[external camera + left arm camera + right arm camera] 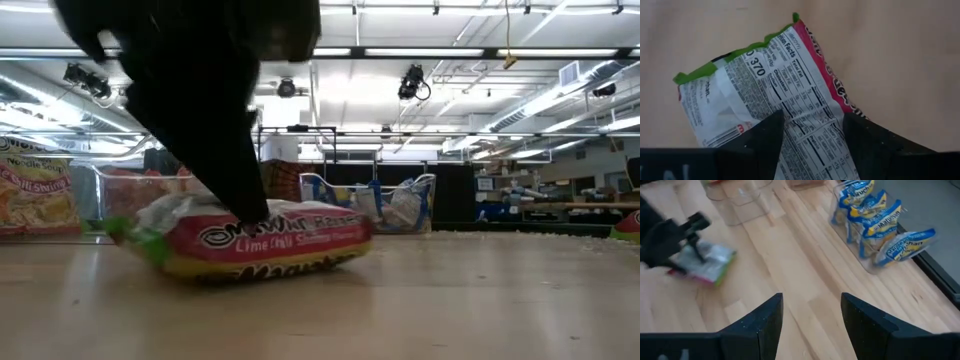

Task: Sort Maruchan noodles
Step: Put the yellow noodle pack into the bottom transparent bin

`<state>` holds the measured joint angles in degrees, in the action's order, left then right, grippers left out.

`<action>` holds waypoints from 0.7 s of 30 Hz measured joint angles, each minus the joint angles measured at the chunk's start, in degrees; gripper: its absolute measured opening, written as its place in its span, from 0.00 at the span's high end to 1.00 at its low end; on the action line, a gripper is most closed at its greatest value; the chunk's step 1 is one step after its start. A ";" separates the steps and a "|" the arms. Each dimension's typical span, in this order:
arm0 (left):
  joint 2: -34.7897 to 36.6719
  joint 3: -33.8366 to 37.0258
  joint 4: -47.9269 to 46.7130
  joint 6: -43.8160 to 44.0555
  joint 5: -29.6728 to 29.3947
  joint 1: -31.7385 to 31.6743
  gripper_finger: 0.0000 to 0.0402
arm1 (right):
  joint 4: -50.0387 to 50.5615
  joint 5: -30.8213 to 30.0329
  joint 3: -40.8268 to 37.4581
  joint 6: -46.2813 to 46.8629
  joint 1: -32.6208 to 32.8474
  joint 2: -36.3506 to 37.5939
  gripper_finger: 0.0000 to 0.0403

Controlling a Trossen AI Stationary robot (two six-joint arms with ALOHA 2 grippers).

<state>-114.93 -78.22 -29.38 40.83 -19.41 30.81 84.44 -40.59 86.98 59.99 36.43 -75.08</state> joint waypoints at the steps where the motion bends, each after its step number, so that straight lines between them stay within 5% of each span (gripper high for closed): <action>1: 0.11 0.00 -1.57 -1.02 -0.08 -0.85 0.47 | 0.03 0.00 0.00 -0.10 0.34 0.08 0.49; 12: 3.85 0.17 -2.48 5.16 0.23 -2.35 0.47 | 0.02 -0.14 -1.66 1.40 5.40 -2.27 0.49; 21: 3.23 0.11 -1.13 2.15 -21.58 3.57 0.48 | -0.25 -0.19 -5.58 4.36 8.09 -6.04 0.49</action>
<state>-111.70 -78.11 -30.51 42.98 -41.00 34.38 84.19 -40.78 81.40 64.36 44.52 -81.12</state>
